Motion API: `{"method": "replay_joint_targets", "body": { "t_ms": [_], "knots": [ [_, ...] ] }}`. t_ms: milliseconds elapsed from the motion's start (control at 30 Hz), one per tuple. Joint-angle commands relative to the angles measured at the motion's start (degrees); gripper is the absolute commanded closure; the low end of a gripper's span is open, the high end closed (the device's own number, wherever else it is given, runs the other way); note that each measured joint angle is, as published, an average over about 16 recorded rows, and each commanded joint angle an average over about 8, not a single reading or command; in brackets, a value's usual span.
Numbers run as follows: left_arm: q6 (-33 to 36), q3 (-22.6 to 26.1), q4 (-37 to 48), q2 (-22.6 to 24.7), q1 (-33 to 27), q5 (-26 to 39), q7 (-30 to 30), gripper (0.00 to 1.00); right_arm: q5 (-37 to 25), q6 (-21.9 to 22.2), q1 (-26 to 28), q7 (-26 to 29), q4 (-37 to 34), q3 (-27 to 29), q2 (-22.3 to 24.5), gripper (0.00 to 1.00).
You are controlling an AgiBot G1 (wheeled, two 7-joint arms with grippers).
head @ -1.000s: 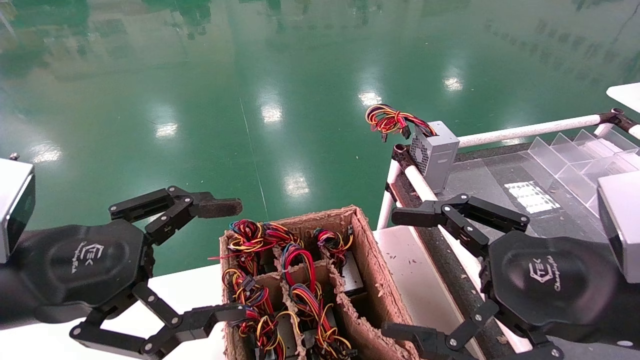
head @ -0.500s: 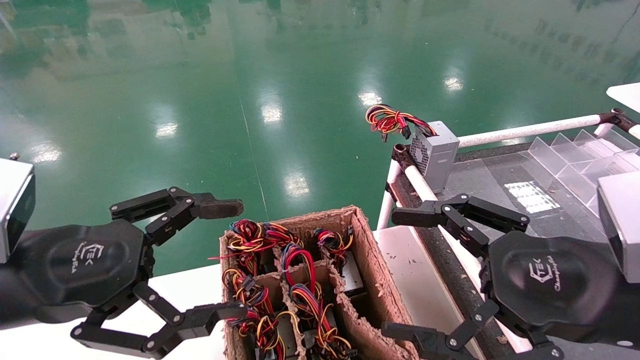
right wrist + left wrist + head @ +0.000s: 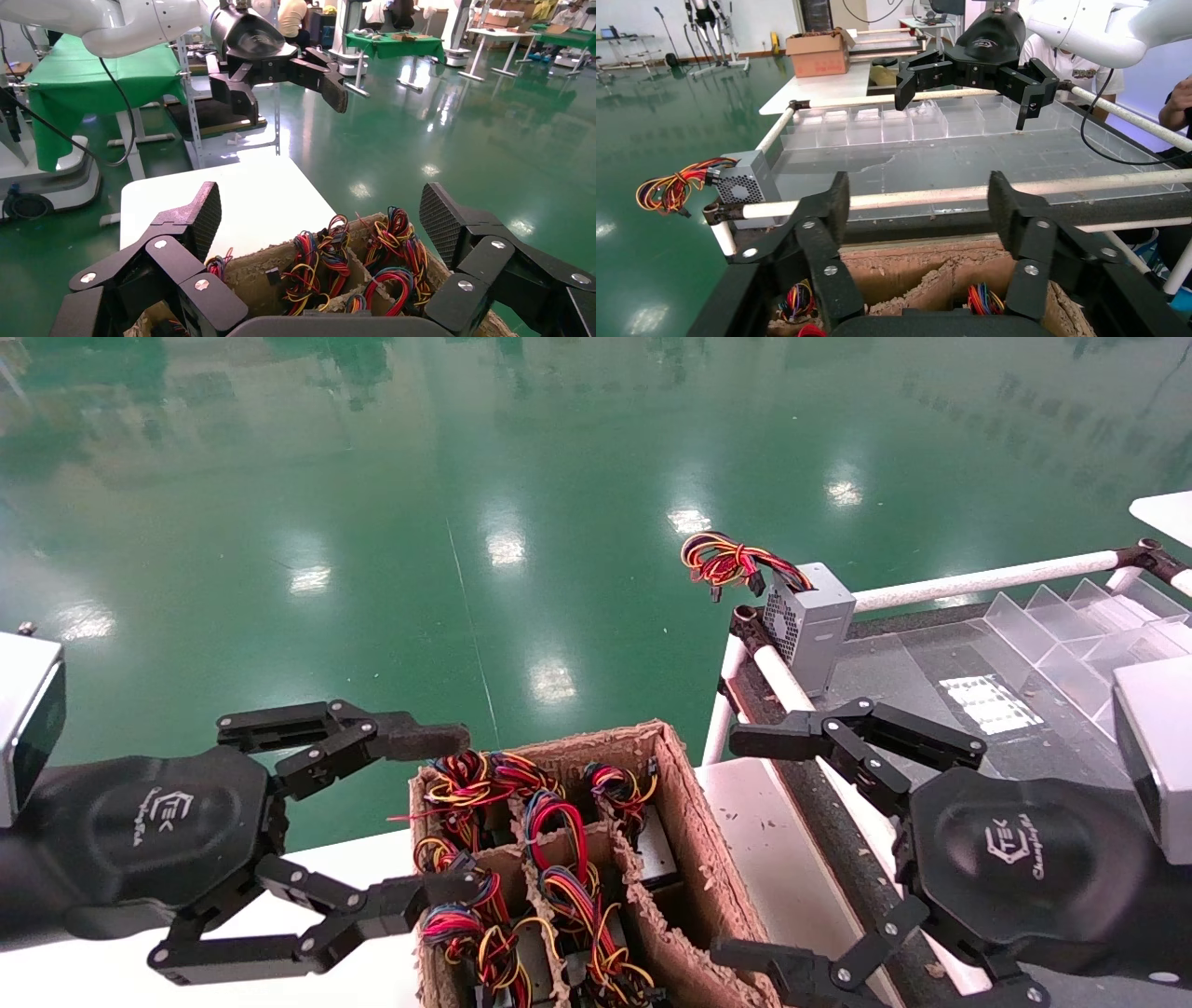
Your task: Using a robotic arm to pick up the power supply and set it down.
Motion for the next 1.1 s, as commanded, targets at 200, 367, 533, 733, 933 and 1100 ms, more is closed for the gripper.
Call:
{"method": "replay_joint_targets", "body": {
  "t_ms": [200,367,533,733,933,1100],
  "knots": [
    [0.0,0.0,0.0,0.0,0.0,0.0,0.0,1.00,0.0,0.0,0.0,0.0,0.0,0.0,0.0,0.00],
    [0.0,0.0,0.0,0.0,0.0,0.0,0.0,1.00,0.0,0.0,0.0,0.0,0.0,0.0,0.0,0.00],
    [0.0,0.0,0.0,0.0,0.0,0.0,0.0,1.00,0.0,0.0,0.0,0.0,0.0,0.0,0.0,0.00],
    [0.0,0.0,0.0,0.0,0.0,0.0,0.0,1.00,0.0,0.0,0.0,0.0,0.0,0.0,0.0,0.00],
    [0.0,0.0,0.0,0.0,0.0,0.0,0.0,0.71,0.0,0.0,0.0,0.0,0.0,0.0,0.0,0.00],
    [0.0,0.0,0.0,0.0,0.0,0.0,0.0,0.08,0.0,0.0,0.0,0.0,0.0,0.0,0.0,0.00]
  ]
}}
